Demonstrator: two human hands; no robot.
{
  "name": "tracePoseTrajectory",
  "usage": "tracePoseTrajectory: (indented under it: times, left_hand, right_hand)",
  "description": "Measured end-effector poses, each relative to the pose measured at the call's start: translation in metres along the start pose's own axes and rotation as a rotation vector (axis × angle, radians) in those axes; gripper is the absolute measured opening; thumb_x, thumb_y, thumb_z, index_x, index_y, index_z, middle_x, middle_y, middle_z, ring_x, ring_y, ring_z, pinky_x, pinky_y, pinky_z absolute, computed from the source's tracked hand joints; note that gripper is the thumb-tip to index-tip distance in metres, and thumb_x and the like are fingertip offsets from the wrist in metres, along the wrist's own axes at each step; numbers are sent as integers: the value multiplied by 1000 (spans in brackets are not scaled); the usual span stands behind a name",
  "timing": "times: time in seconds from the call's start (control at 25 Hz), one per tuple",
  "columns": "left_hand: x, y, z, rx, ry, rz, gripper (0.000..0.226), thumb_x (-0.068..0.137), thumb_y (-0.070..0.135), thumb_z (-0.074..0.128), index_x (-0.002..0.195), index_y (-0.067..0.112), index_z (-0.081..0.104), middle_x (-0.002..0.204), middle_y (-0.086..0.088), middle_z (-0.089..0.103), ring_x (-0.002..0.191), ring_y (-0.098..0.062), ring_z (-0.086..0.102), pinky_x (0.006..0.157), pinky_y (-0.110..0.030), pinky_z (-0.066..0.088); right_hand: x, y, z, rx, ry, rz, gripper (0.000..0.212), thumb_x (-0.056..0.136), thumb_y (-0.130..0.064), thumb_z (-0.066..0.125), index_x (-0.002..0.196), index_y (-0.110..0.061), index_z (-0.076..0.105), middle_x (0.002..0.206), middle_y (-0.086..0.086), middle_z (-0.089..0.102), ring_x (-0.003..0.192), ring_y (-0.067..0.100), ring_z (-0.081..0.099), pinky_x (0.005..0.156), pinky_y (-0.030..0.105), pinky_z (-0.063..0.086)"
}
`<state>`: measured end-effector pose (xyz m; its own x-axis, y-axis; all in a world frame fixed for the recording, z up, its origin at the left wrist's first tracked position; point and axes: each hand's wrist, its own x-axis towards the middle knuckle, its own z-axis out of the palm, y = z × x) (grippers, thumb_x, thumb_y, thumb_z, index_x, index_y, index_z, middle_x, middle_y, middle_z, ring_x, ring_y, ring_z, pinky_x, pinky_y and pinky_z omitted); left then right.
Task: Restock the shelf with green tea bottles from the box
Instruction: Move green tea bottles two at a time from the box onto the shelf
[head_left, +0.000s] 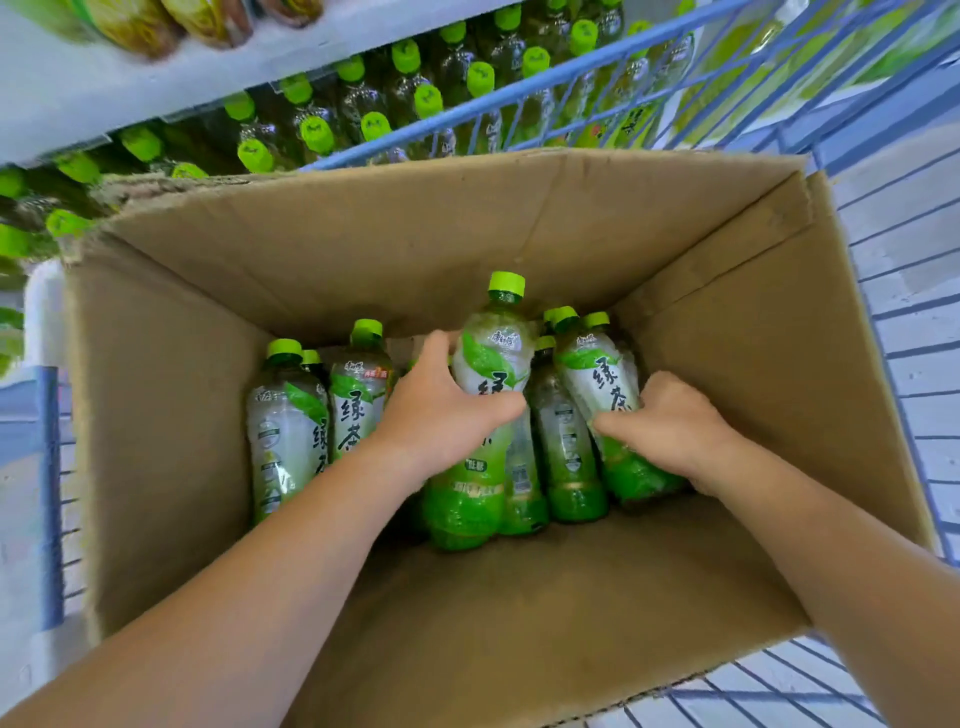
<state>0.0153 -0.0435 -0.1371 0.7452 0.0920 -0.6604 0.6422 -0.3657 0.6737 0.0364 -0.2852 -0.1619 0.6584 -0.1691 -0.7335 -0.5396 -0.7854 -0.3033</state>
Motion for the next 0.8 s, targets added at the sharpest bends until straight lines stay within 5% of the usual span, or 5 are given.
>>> tracePoseTrajectory:
  times: [0.36, 0.64, 0.8]
  left_hand:
    - [-66, -8, -41, -108, -70, -51, 52, 59, 39, 81, 105, 41, 56, 93, 5, 73, 79, -11, 72, 74, -36, 60]
    - [-138, 7, -78, -205, -31, -38, 57, 70, 17, 84, 117, 23, 52, 102, -3, 68, 83, -14, 68, 62, -29, 55]
    - [-184, 14, -109, -271, 54, 8, 60, 60, 22, 78, 114, 22, 52, 101, -7, 68, 84, -19, 69, 64, -34, 60]
  right_hand:
    - [-65, -33, 12, 237, -120, -82, 41, 57, -42, 74, 88, -15, 72, 80, 8, 76, 70, 20, 72, 59, 28, 51]
    - [-151, -67, 16, 390, -160, -155, 47, 64, -43, 72, 103, -16, 66, 97, 12, 73, 86, 31, 71, 69, 45, 57]
    - [-207, -88, 6, 355, -121, -233, 49, 59, -50, 70, 98, -22, 64, 86, 4, 70, 73, 23, 66, 61, 36, 48]
